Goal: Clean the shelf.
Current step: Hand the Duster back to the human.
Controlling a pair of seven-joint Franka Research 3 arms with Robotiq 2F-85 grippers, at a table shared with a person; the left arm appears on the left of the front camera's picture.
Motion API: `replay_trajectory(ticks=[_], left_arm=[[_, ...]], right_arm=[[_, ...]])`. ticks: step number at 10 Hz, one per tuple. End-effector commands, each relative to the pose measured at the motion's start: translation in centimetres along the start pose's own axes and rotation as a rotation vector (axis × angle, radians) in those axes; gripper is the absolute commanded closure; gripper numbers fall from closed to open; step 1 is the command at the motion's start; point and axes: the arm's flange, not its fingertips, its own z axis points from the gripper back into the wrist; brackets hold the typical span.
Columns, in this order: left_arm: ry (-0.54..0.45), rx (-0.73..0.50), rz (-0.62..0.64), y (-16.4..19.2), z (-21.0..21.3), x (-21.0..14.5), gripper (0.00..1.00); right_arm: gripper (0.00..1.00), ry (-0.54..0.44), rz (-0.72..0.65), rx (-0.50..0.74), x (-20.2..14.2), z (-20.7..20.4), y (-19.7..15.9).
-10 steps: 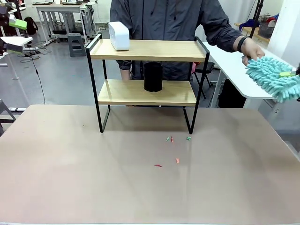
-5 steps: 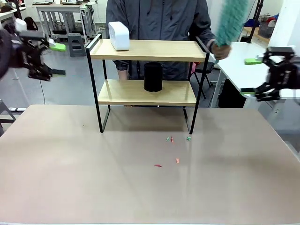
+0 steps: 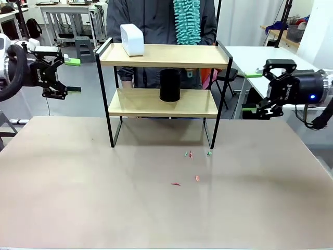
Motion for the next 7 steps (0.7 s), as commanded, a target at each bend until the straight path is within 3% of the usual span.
replay_trajectory(ticks=[1, 7], left_arm=[[0.001, 0.004, -0.026, -0.38, 0.03, -0.22, 0.00], [0.001, 0.004, -0.026, -0.38, 0.03, -0.22, 0.00]], right_arm=[[0.00, -0.015, 0.011, 0.008, -0.19, 0.93, 0.48], [0.00, -0.015, 0.011, 0.008, -0.19, 0.93, 0.48]])
